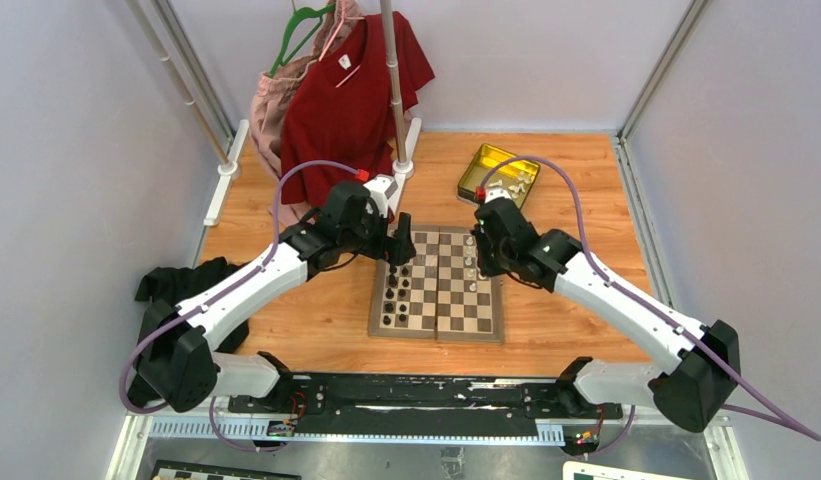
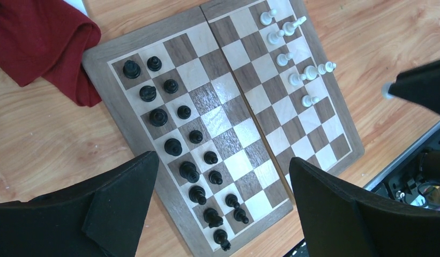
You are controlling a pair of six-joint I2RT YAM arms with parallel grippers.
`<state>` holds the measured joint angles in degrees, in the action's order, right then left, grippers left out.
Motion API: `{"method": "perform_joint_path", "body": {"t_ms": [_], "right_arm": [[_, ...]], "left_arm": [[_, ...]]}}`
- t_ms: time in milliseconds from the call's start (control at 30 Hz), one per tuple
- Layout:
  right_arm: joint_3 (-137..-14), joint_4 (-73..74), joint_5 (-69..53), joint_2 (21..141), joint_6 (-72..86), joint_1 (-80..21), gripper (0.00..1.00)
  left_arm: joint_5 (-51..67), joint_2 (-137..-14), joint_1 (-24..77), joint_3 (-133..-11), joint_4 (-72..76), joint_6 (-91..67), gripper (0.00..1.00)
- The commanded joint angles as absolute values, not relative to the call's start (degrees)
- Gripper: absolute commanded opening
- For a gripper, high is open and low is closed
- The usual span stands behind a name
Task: Set up the chess pieces on the board
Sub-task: Place the chess piece on the chessboard.
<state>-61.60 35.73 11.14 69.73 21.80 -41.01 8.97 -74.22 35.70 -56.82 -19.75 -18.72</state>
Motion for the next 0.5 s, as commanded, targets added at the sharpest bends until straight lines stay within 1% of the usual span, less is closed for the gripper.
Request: {"method": "perform_joint_path", "body": {"t_ms": [0,233,467], "right_arm": [[-57.9,39.8,13.5,66.5,27.3,-45.1,0.0],[-54.5,41.1,15.4,66.6,31.2,-50.7,0.0],[-52.9,40.4,15.7,69.5,32.5,-52.1,0.0]], "left_arm": [[9.2,-72.5,35.5,-55.9,-18.4,-19.7,0.98],[9.3,-72.6,35.5,-55.4,-17.8,-20.4,0.98],[9.3,-72.8,35.7,-55.4,-17.7,-20.5,0.98]]}}
